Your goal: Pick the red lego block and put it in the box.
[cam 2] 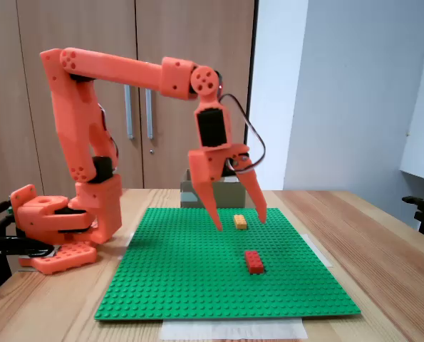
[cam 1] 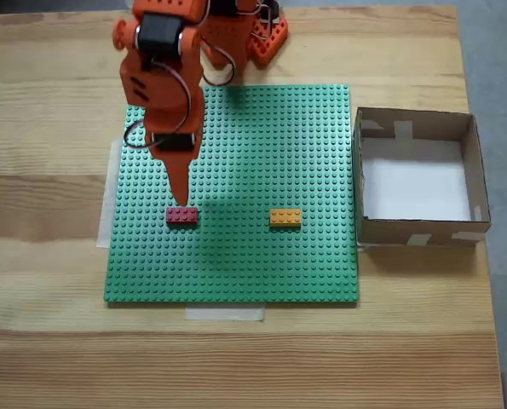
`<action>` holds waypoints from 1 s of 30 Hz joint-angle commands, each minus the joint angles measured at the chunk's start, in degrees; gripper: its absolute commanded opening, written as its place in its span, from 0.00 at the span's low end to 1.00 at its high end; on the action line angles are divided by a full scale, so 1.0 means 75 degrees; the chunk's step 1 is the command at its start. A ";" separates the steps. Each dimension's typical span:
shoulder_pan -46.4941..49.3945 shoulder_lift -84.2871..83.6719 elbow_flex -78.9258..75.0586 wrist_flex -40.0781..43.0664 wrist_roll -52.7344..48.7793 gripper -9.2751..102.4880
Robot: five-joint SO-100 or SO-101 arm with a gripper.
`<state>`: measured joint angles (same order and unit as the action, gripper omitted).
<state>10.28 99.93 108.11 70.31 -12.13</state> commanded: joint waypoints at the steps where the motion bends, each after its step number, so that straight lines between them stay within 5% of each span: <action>1: 0.0000 -0.0328 -0.0563 -0.0059 0.0035 0.36; 30: 0.0164 -0.2813 -0.2367 0.0703 -0.0234 0.34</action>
<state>11.43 79.19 92.81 76.03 -14.06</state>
